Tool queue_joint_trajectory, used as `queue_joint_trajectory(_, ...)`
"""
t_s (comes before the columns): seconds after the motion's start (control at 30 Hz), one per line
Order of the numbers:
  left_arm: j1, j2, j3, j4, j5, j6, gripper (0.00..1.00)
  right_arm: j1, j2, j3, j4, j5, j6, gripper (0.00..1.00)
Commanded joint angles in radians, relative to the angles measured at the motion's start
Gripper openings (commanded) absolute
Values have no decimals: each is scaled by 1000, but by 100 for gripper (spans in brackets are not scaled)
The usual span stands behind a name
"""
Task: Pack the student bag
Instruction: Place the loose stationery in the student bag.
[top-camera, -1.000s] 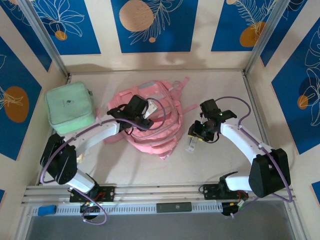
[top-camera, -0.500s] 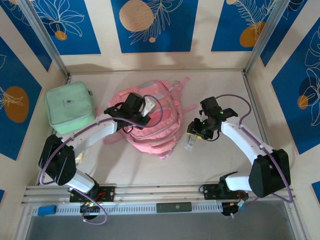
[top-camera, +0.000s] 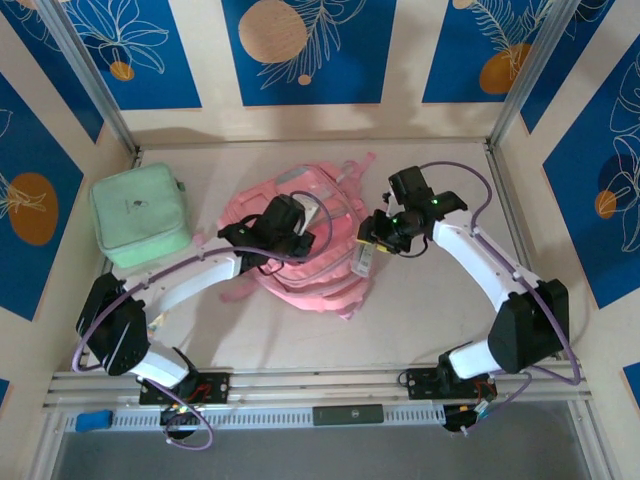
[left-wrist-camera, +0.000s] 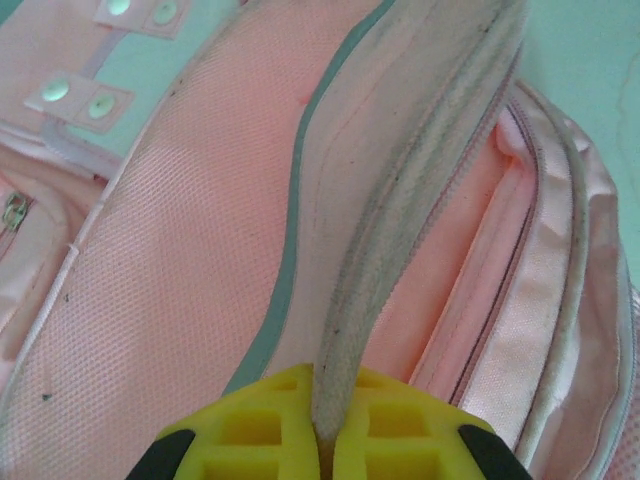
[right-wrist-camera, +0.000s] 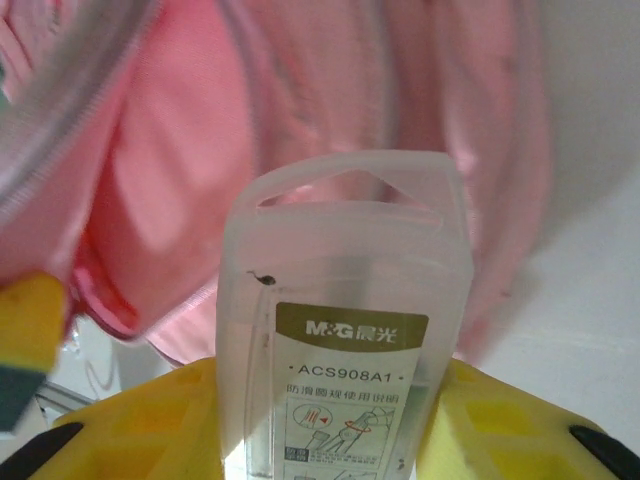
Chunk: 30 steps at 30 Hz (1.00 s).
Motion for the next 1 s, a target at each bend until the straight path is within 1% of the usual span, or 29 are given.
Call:
queue_joint_trajectory(0.0, -32, -5, 68, 81, -45, -146, 0, 9, 50, 69, 14, -43, 47, 41)
queue_joint_trajectory(0.1, -36, 5, 80, 92, -47, -186, 0, 14, 99, 110, 36, -41, 86, 41)
queue_joint_trajectory(0.2, -36, 2, 77, 110, -38, -195, 0, 27, 133, 136, 75, -17, 135, 41)
queue_joint_trajectory(0.37, -36, 1, 90, 70, -87, -221, 0, 34, 190, 173, 137, 33, 223, 41)
queue_joint_trajectory(0.53, -35, -10, 88, 103, -70, -228, 0, 60, 246, 227, 176, 44, 296, 40)
queue_joint_trajectory(0.63, -35, -2, 110, 84, -86, -242, 0, 90, 278, 274, 139, 113, 322, 46)
queue_joint_trajectory(0.7, -36, 1, 119, 70, -105, -256, 0, 104, 289, 264, 150, 105, 345, 47)
queue_joint_trajectory(0.8, -35, 10, 129, 68, -112, -256, 0, 124, 292, 219, 195, 88, 368, 56)
queue_joint_trajectory(0.87, -33, 15, 130, 61, -125, -265, 0, 123, 283, 198, 208, 66, 372, 58)
queue_joint_trajectory(0.97, -30, 20, 134, 53, -124, -269, 0, 117, 227, 152, 221, 78, 356, 59)
